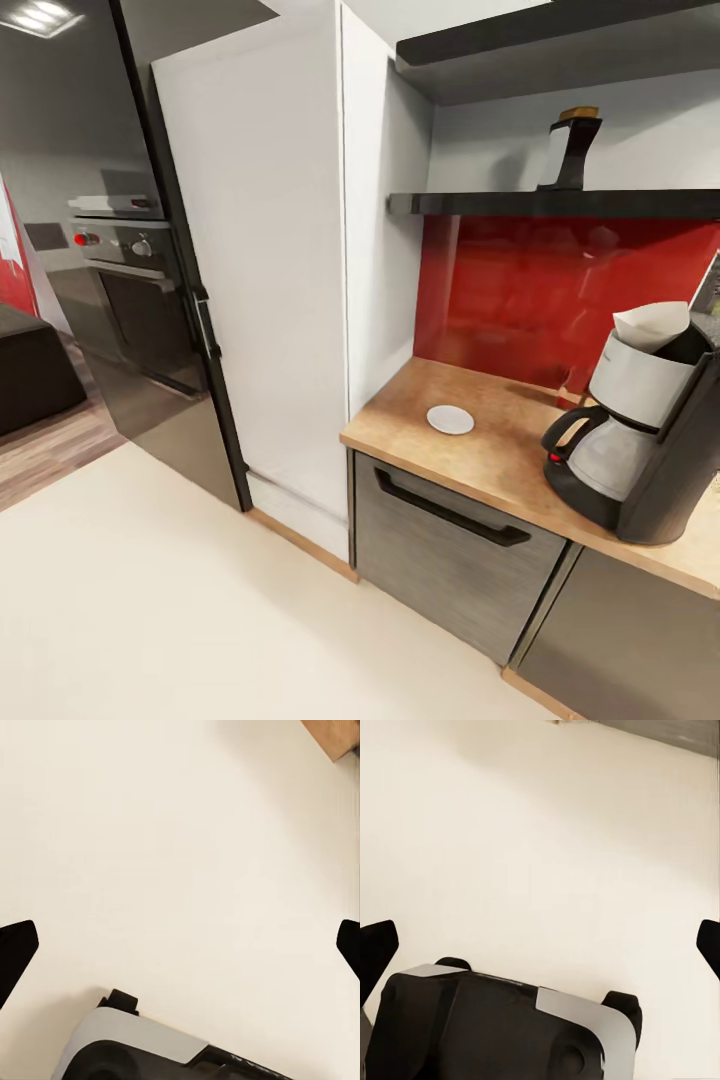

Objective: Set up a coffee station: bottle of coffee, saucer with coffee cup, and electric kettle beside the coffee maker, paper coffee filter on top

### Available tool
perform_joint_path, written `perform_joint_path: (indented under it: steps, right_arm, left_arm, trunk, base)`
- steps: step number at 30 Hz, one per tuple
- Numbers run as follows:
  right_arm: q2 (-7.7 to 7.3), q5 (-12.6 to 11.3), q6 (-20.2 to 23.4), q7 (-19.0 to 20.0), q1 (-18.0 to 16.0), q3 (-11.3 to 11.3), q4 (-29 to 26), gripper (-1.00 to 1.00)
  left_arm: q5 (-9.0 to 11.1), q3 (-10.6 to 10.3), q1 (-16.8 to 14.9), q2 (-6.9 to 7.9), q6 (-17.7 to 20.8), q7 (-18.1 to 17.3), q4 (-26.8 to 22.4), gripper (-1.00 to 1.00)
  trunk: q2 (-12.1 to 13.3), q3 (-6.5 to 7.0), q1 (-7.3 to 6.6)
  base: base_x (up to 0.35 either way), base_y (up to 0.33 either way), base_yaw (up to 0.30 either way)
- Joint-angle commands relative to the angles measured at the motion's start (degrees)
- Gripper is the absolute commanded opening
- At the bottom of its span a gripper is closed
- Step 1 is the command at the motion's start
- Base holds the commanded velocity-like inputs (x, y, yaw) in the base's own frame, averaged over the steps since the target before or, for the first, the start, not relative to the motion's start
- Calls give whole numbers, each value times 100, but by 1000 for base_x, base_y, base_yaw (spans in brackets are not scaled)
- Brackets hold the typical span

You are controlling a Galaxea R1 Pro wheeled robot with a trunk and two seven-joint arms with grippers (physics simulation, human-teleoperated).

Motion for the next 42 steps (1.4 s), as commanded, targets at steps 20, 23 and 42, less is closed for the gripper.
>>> perform_joint_path:
  steps: [20,23,42]
  right_arm:
    - [-12,-23,-38,-13,-6,23,10,100]
    - [-12,-23,-39,-17,-6,25,10,100]
    - [-12,-23,-40,-21,-6,29,10,100]
  left_arm:
    - [53,14,2,-4,-9,-13,-3,100]
    - [53,15,1,-4,-9,-13,-3,100]
    - [53,15,4,-4,-9,-6,4,100]
  trunk:
    - [-5,-6,1]
    - [-5,-6,1]
    - [-5,-6,1]
  base:
    - [10,9,-249]
    - [180,177,-60]
    - [47,46,-212]
